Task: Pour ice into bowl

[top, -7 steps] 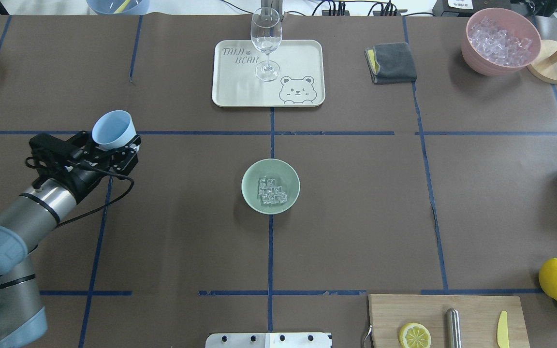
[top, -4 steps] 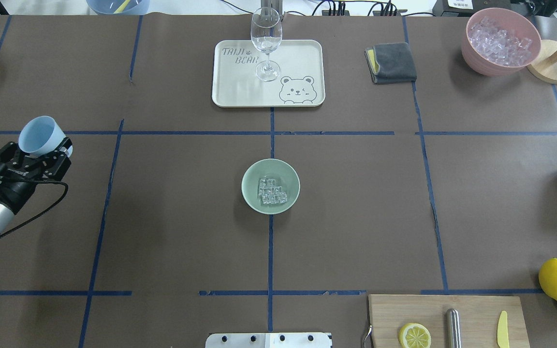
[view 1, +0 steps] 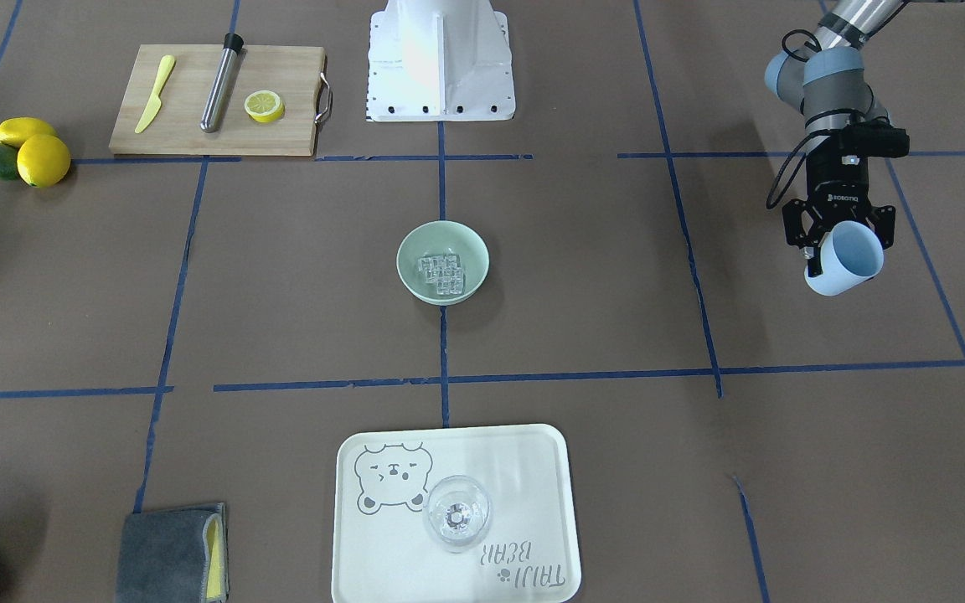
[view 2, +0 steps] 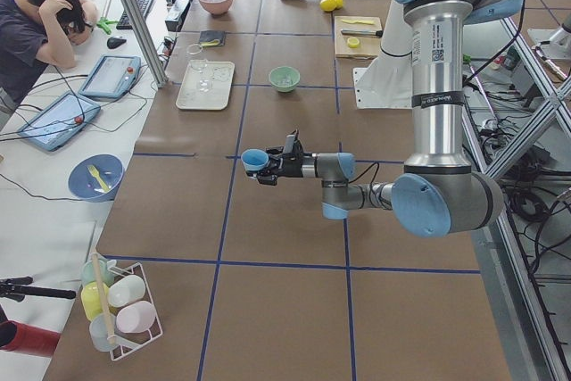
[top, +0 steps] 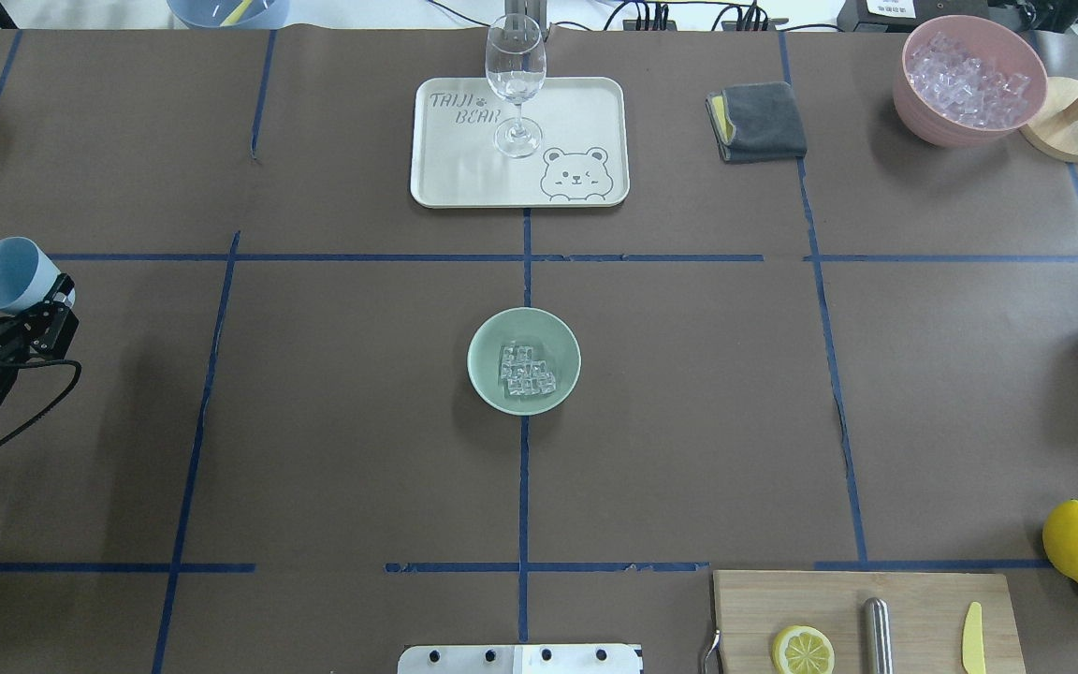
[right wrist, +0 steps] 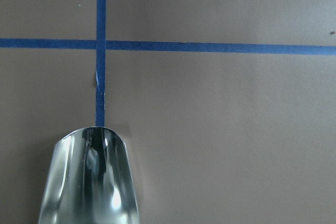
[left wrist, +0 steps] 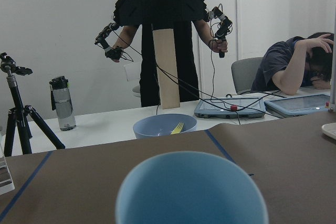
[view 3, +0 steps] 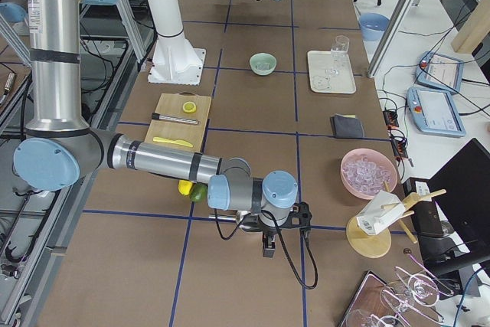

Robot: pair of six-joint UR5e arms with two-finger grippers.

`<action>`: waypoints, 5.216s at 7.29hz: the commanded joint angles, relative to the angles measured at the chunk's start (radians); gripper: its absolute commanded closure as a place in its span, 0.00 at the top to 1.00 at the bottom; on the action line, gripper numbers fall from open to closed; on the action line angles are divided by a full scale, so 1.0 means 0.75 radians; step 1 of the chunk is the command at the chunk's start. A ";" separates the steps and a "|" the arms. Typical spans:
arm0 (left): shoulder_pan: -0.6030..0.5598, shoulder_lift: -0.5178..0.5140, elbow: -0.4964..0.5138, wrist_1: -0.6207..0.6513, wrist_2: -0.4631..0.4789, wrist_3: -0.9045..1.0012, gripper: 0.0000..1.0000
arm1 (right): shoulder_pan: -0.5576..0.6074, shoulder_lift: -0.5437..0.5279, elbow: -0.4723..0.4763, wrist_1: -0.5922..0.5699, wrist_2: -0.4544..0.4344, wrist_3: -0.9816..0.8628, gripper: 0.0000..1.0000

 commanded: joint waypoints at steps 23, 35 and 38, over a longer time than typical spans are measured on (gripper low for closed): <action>0.190 -0.037 0.074 -0.028 0.298 -0.195 1.00 | 0.000 0.030 0.000 0.000 -0.002 0.001 1.00; -0.817 -0.039 -0.482 0.851 -1.257 0.757 1.00 | -0.002 0.026 0.000 0.000 0.000 0.003 1.00; -1.214 -0.278 -0.505 1.821 -1.778 1.015 1.00 | 0.000 0.024 0.000 0.000 0.000 0.003 1.00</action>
